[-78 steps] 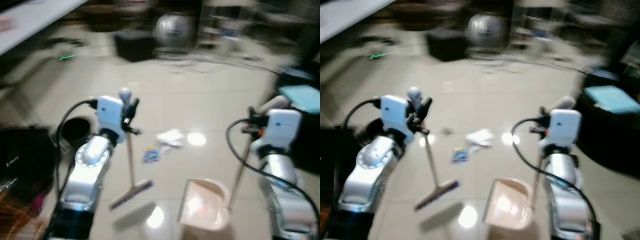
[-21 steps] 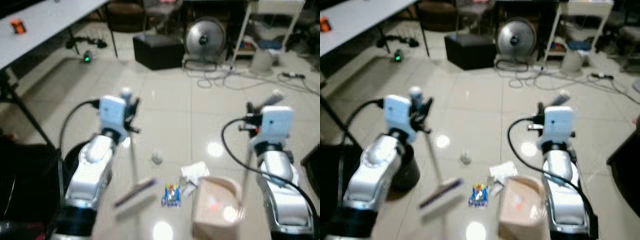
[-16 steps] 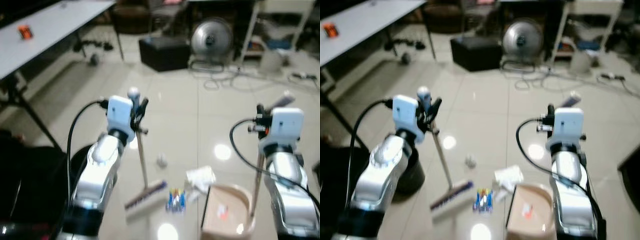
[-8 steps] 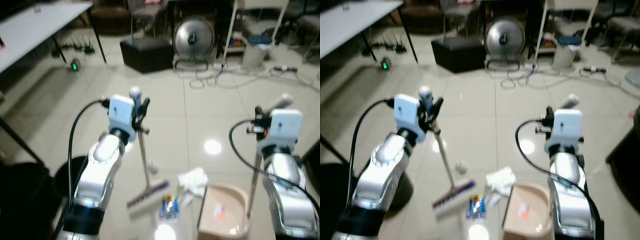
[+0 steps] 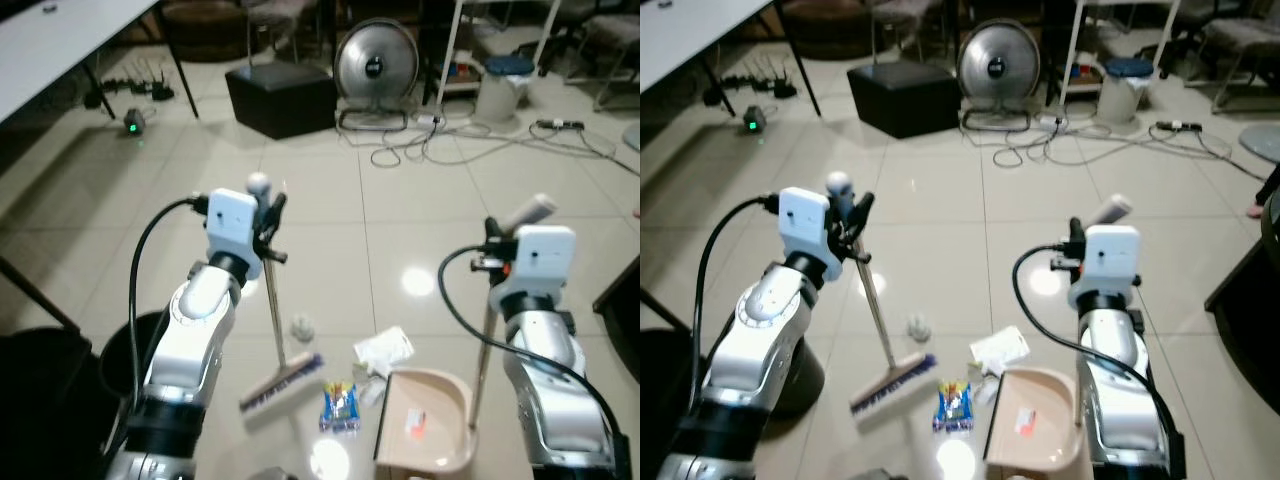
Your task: Sweep floor
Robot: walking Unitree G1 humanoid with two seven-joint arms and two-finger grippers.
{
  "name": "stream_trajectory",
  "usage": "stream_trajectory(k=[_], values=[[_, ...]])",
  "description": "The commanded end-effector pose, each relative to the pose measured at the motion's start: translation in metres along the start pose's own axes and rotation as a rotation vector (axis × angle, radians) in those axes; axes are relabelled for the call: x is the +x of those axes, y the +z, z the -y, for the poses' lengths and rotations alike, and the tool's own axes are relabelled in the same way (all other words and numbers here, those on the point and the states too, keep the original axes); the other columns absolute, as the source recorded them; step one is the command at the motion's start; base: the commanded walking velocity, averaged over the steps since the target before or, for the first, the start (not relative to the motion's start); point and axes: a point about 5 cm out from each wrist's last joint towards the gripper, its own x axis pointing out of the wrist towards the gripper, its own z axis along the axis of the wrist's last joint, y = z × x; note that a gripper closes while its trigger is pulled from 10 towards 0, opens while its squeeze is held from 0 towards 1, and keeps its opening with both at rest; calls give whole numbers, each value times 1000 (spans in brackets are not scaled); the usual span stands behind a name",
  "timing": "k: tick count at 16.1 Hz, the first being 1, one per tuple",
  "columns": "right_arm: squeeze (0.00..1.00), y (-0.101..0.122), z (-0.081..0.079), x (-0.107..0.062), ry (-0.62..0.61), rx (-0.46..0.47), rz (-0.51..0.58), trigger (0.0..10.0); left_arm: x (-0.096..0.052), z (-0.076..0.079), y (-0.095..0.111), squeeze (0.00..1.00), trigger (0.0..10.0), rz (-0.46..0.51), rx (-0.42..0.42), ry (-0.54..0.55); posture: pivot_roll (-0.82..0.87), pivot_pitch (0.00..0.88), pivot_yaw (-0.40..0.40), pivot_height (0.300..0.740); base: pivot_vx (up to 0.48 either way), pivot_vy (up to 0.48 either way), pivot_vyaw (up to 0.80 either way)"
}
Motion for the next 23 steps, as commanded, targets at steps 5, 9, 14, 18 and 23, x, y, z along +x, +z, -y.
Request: stream_trajectory(k=[5,9,14,18,23], values=[[0,0,-16,19,139,-57,103,10000,17,-16,-8,0,10000,43,-3,196,-47,236,42,740,0,0,0],[0,-1,-22,33,136,-50,165,10000,22,-29,1,0,10000,158,-50,338,1,308,64,740,0,0,0],[0,0,-29,46,130,-104,261,10000,31,-21,10,0,10000,250,-62,352,66,373,120,740,0,0,0],[0,-11,-50,43,137,-114,248,10000,36,-5,2,0,10000,244,-58,316,85,391,140,740,0,0,0],[0,-11,-75,41,165,-83,273,10000,42,7,-6,0,10000,212,-109,346,83,400,148,740,0,0,0]])
